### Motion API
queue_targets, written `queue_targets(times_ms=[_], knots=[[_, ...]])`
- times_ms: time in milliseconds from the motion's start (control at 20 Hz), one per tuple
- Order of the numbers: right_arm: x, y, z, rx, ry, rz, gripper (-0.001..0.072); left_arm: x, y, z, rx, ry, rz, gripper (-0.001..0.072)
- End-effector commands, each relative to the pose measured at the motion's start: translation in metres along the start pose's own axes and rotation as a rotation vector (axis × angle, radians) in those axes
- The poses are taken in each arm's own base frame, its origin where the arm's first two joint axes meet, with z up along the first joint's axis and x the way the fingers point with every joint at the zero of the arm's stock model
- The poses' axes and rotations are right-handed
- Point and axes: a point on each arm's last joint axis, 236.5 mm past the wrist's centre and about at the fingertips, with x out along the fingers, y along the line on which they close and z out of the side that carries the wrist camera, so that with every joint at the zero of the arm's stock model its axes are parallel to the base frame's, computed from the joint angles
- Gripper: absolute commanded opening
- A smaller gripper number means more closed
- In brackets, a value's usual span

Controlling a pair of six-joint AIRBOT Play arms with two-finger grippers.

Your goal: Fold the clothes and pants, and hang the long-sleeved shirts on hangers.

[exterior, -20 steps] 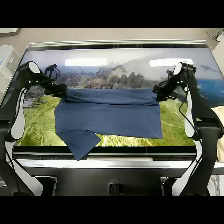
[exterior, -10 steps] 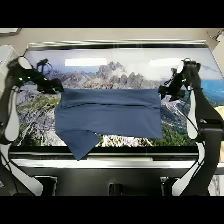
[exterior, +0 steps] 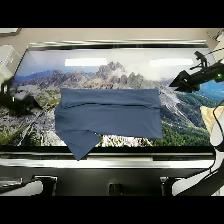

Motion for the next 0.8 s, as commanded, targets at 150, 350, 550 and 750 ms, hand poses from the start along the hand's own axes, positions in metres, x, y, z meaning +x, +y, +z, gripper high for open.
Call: queue_targets(times_ms=[150,350,550,750], knots=[[-0.024,0.037,-0.008,-0.020,-0.022,0.197,0.0484,0.076,-0.004,-0.135,-0.176,0.009,-0.230,0.0534],[-0.035,0.046,-0.010,-0.035,-0.039,0.191,0.0484,0.108,-0.001,-0.171,-0.223,0.057,-0.263,0.0534],[-0.041,0.051,-0.013,-0.042,-0.046,0.186,0.0484,0.113,-0.010,-0.160,-0.204,-0.010,-0.322,0.0534],[-0.044,0.054,-0.012,-0.040,-0.053,0.185,0.0483,0.114,-0.004,-0.142,-0.214,-0.087,-0.305,0.0534]])
